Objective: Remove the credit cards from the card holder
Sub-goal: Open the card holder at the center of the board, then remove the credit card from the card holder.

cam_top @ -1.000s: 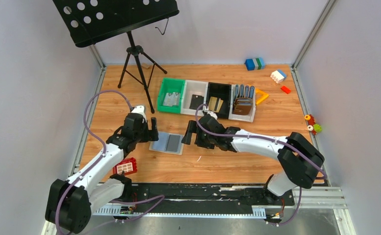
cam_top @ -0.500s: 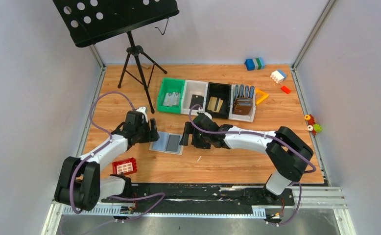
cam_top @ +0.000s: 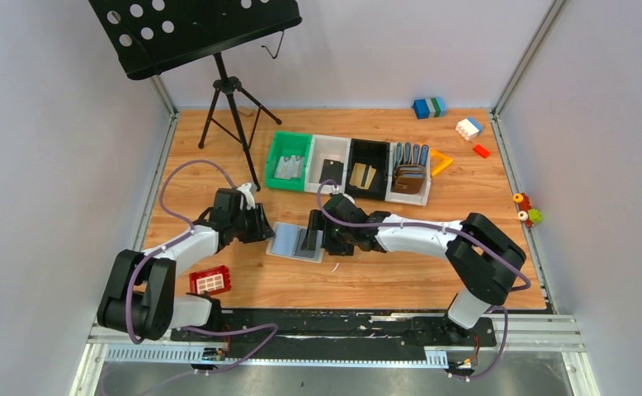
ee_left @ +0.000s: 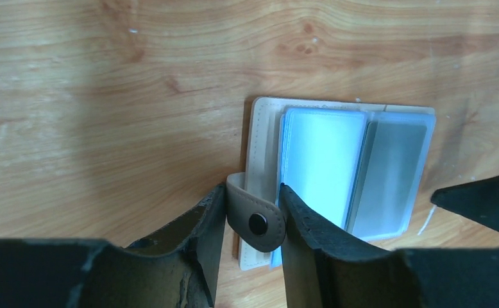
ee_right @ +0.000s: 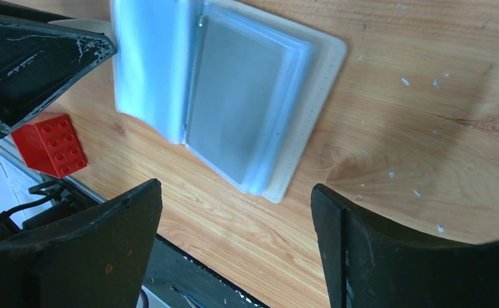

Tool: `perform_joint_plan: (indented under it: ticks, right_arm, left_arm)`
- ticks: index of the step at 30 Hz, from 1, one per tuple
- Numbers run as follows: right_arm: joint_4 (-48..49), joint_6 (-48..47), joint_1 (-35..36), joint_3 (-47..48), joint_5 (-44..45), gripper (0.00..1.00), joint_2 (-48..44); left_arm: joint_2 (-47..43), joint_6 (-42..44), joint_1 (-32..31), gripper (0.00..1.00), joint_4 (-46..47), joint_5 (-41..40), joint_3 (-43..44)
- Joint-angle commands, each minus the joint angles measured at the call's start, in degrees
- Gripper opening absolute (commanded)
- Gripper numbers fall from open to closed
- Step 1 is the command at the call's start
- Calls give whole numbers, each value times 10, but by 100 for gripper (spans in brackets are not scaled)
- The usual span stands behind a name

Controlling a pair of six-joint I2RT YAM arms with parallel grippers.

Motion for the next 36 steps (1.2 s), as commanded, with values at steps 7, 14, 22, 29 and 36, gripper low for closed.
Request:
perform_joint_plan:
  ticks: [7, 14, 22, 29, 36]
  right_arm:
    - [-34, 41, -9, -50, 19, 83, -57]
    - [-55, 67, -8, -51, 55, 80, -47]
    - [-58, 34, -9, -1, 48, 76, 6]
    - [91, 34, -31, -68, -60, 74, -1]
    - [127, 41, -35, -82, -67, 72, -9]
  left_arm:
    - [-10, -36, -11, 41, 67, 70, -69]
    - [-15, -46, -45, 41, 83, 59, -79]
    - [4, -24, -49, 39, 81, 69, -72]
    - [31, 0, -50, 37, 72, 84, -56]
    - [26, 5, -52, 38, 52, 83, -54]
